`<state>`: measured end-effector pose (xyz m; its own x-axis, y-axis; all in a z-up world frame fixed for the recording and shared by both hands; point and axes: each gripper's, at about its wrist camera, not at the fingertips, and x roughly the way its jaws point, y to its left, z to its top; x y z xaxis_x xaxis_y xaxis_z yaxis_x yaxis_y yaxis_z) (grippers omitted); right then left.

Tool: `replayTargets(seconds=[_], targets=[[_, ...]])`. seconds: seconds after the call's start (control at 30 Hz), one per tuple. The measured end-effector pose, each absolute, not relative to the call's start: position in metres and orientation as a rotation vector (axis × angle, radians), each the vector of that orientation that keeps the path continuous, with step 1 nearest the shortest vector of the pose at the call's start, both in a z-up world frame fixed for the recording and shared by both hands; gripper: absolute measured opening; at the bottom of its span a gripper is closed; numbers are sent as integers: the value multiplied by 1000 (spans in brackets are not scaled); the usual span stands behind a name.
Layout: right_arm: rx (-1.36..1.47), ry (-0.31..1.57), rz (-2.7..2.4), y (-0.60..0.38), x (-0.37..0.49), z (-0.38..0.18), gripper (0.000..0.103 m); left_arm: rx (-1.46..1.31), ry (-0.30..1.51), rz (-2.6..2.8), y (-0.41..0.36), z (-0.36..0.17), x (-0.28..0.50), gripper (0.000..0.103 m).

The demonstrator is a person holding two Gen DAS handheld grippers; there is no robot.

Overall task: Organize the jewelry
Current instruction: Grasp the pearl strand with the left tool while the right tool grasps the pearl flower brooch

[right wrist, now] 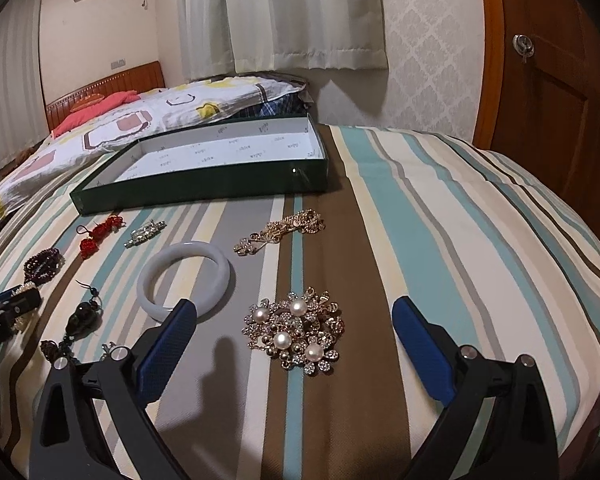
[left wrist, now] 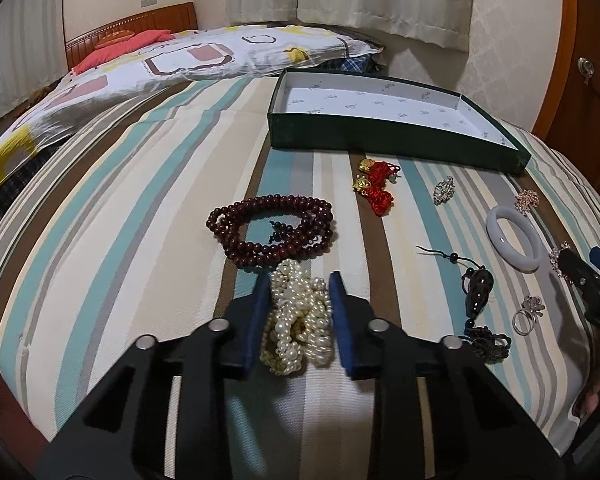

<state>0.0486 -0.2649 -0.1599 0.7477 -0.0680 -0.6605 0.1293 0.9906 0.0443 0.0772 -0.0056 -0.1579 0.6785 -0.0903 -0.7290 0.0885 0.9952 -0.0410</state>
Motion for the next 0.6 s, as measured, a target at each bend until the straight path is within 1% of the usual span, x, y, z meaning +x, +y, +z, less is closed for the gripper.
replayTargets(seconds=[0.07, 0.1, 0.13, 0.17, 0.27, 0.37, 0.4, 0.47, 0.5, 0.53, 0.6], targets=[[88, 731, -106, -264, 51, -162, 92, -4, 820, -102, -5, -158, 78, 25], [88, 738, -104, -264, 52, -163, 81, -3, 820, -102, -5, -158, 78, 25], [89, 749, -102, -264, 53, -164, 66, -4, 819, -103, -5, -158, 78, 25], [89, 763, -103, -264, 54, -166, 62, -5, 820, -104, -5, -158, 78, 25], [78, 766, -105, -263, 53, -167, 60, -8, 820, -103, -5, -157, 78, 24], [68, 765, -90, -262, 52, -166, 52, -9, 819, -102, -5, -157, 78, 24], [72, 763, -74, -261, 51, -166, 45, -9, 818, -101, -5, -157, 78, 24], [64, 761, -58, -258, 50, -165, 37, -9, 816, -101, -5, -156, 78, 23], [61, 759, -49, -256, 49, -164, 29, -10, 815, -101, -5, -156, 78, 23], [60, 759, -42, -255, 49, -164, 25, -10, 813, -100, -6, -155, 77, 23], [68, 758, -39, -255, 47, -163, 25, -10, 808, -100, -6, -154, 77, 23]])
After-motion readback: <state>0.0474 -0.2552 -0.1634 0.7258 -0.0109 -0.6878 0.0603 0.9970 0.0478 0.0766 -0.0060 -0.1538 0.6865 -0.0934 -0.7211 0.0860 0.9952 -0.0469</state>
